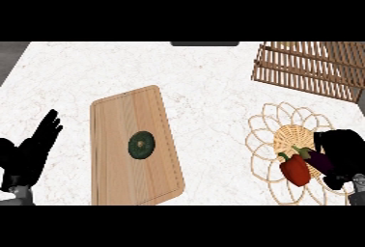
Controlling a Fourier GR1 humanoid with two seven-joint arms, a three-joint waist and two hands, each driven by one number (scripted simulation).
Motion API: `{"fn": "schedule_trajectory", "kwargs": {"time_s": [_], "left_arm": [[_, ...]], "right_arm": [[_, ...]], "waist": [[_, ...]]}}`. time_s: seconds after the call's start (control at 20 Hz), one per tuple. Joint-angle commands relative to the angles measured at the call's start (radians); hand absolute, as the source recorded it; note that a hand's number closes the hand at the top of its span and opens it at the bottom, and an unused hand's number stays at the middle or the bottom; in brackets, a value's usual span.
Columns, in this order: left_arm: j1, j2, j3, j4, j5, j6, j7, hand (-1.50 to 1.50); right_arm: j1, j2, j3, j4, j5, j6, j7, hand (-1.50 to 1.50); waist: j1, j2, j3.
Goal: Pick the eggplant from the placemat and place it in the tiered shelf
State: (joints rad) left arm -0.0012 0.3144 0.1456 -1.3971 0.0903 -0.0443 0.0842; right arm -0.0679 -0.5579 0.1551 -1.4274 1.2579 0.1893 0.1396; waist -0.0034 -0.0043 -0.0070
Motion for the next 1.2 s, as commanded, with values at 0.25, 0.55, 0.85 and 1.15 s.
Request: {"fn": "schedule_trajectory", "kwargs": {"time_s": [0.25, 0.55, 0.85, 1.15], "left_arm": [[0.019, -0.045, -0.033, -0.058, -0.020, 0.029, 0.033, 0.00], [0.041, 0.016, 0.033, -0.006, 0.025, -0.055, -0.018, 0.00], [0.039, -0.017, 0.004, -0.083, -0.004, -0.002, 0.050, 0.00], [0.067, -0.006, 0.040, -0.046, 0.019, -0.041, -0.012, 0.00]], "right_arm": [[-0.251, 0.181, -0.129, -0.006, -0.267, 0.066, -0.052, 1.50], [-0.176, 0.164, -0.257, -0.271, -0.414, 0.162, -0.004, 1.50], [-0.293, 0.172, -0.468, -0.380, -0.683, 0.372, 0.141, 1.50], [-0.404, 0.137, -0.657, -0.527, -0.923, 0.497, 0.363, 1.50]], "waist": [[0.019, 0.004, 0.008], [-0.013, -0.003, 0.006], [-0.010, -0.004, 0.007], [-0.008, -0.003, 0.006]]}}
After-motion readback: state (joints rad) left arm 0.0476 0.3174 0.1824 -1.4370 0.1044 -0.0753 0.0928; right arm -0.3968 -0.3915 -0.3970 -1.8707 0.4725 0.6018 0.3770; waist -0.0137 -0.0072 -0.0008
